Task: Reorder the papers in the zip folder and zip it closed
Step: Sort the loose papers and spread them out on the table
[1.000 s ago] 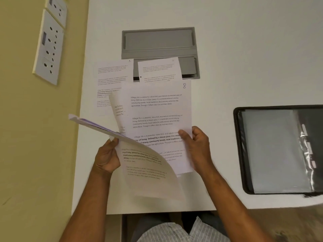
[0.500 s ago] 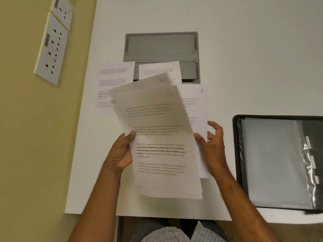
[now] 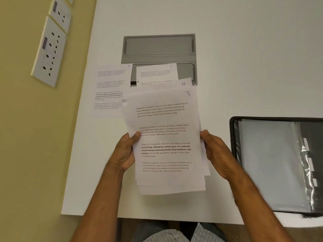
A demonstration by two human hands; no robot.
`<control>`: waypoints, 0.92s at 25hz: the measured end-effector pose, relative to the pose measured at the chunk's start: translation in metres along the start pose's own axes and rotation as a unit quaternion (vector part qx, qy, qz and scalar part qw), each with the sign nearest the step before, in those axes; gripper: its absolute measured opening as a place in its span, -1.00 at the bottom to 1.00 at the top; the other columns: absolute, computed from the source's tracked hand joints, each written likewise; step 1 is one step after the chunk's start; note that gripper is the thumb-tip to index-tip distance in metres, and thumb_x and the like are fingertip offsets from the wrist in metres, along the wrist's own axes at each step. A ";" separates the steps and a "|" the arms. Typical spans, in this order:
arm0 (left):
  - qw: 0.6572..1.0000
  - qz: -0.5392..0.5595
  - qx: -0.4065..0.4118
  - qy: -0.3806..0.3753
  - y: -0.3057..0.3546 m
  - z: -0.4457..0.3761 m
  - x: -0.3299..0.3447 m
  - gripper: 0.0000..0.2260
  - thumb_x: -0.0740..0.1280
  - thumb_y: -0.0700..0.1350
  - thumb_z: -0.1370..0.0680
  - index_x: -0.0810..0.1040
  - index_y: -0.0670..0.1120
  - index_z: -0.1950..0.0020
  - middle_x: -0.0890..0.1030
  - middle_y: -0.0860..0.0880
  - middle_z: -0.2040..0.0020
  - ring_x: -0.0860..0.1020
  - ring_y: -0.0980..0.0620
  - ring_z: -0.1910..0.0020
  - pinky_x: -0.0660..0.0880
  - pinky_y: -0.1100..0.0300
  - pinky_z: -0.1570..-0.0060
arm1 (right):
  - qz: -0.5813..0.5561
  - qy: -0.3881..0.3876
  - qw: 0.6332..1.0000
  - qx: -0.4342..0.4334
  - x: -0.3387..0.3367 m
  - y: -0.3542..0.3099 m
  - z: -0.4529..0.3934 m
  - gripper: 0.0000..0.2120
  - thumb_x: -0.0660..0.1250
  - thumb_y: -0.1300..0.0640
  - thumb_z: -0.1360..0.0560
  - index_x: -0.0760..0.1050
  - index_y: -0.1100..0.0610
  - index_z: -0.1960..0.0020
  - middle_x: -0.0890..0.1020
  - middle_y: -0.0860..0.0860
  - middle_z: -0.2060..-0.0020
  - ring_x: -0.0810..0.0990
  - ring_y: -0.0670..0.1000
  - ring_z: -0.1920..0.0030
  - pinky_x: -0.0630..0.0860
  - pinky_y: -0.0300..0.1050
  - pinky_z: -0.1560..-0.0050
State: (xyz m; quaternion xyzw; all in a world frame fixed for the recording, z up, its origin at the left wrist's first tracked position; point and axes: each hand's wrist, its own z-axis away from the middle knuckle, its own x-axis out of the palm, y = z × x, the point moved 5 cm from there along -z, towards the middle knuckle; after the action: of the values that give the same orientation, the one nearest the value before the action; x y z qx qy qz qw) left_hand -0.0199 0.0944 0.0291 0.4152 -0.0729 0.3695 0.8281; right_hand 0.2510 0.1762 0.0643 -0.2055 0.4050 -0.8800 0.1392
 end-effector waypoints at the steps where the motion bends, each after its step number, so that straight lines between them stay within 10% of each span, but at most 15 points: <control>1: 1.000 -0.003 0.000 0.002 0.000 0.001 0.000 -0.67 0.25 -0.16 -0.60 0.56 -0.15 -0.34 0.63 -0.19 -0.29 0.65 -0.11 -0.21 0.64 0.02 -0.09 | 0.010 0.007 1.000 -0.002 0.000 -0.002 0.001 -0.51 0.32 -0.22 -0.52 0.62 0.06 -0.30 0.71 0.04 -0.20 0.68 0.12 -0.23 0.58 0.07 -0.28; 8: 1.000 -0.021 0.005 0.004 -0.003 0.006 0.005 -0.66 0.27 -0.17 -0.60 0.54 -0.17 -0.37 0.63 -0.19 -0.30 0.64 -0.13 -0.23 0.62 -0.03 -0.17 | 0.043 0.122 0.990 -0.053 -0.001 -0.002 0.003 -0.81 0.50 0.09 -0.52 0.55 0.17 0.09 0.76 0.06 0.02 0.75 0.15 0.01 0.67 0.08 -0.04; 23: 0.996 0.011 0.049 0.075 -0.007 -0.002 -0.006 -0.70 0.29 -0.15 -0.63 0.56 -0.10 -0.36 0.63 -0.18 -0.31 0.64 -0.12 -0.22 0.55 -0.10 -0.25 | 0.047 0.261 0.960 -0.084 -0.070 -0.015 -0.049 -0.77 0.36 0.00 -0.65 0.63 0.17 -0.02 0.75 0.09 0.05 0.71 0.04 0.07 0.62 0.01 -0.02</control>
State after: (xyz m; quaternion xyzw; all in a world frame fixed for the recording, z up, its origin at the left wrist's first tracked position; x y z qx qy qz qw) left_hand -0.0197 0.0894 0.0208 0.4261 0.0027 0.4119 0.8055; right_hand 0.2886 0.2463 0.0294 0.0400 0.5093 -0.8581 0.0522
